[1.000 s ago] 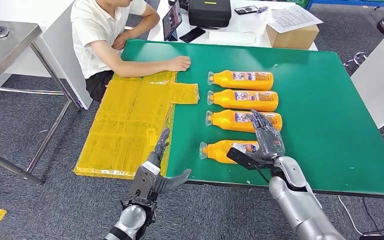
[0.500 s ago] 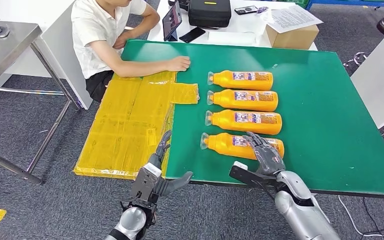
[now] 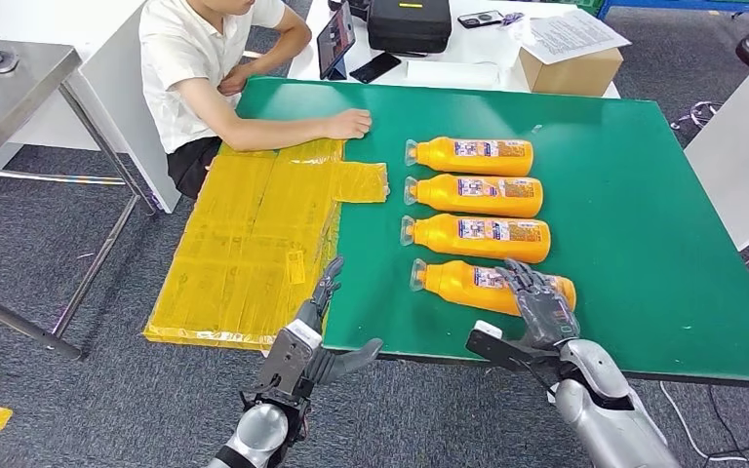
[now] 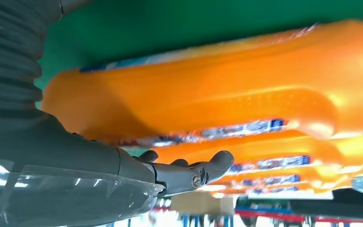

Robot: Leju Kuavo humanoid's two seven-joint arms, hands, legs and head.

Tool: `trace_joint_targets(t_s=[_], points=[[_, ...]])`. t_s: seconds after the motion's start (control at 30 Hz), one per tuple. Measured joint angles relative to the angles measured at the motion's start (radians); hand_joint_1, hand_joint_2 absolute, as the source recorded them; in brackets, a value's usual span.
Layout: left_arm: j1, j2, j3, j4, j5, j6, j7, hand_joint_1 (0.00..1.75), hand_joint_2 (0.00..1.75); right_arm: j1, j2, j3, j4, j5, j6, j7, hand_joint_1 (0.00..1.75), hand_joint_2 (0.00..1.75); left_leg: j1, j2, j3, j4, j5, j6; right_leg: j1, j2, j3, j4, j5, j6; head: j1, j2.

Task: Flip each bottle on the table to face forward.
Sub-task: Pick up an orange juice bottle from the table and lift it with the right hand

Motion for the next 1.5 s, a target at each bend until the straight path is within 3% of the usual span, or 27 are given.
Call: trace_joint_targets(t_s=[0.47, 0.63, 0.9, 1.5], points=[[0.001, 0.000, 0.000, -0.010, -0.009, 0.005, 0.009, 0.00, 1.75, -0.019, 0.001, 0.024, -0.002, 0.171, -0.144, 0.066, 0.00, 1.75, 0.000, 0.000, -0.001, 0.000, 0.000, 0.000, 0.000, 0.000, -0.001, 0.000, 0.000, 0.000, 0.000, 0.000], [0.001, 0.000, 0.000, -0.015, 0.000, 0.001, 0.014, 0.00, 1.75, -0.031, 0.009, 0.029, 0.004, 0.127, -0.094, 0.070, 0.00, 1.75, 0.000, 0.000, -0.001, 0.000, 0.000, 0.000, 0.000, 0.000, -0.001, 0.000, 0.000, 0.000, 0.000, 0.000], [0.006, 0.001, 0.001, -0.021, 0.015, -0.001, 0.024, 0.00, 1.75, -0.067, 0.005, 0.018, 0.091, 0.081, 0.033, 0.151, 0.00, 1.75, 0.000, 0.000, -0.001, 0.000, 0.000, 0.000, 0.000, 0.000, -0.001, 0.000, 0.000, 0.000, 0.000, 0.000], [0.015, 0.004, 0.005, -0.031, 0.017, 0.004, 0.029, 0.00, 1.75, -0.095, 0.007, -0.009, 0.164, 0.082, 0.034, 0.186, 0.00, 1.75, 0.000, -0.001, 0.005, 0.000, 0.000, 0.000, 0.000, -0.001, 0.004, -0.001, 0.000, 0.000, 0.000, 0.000]])
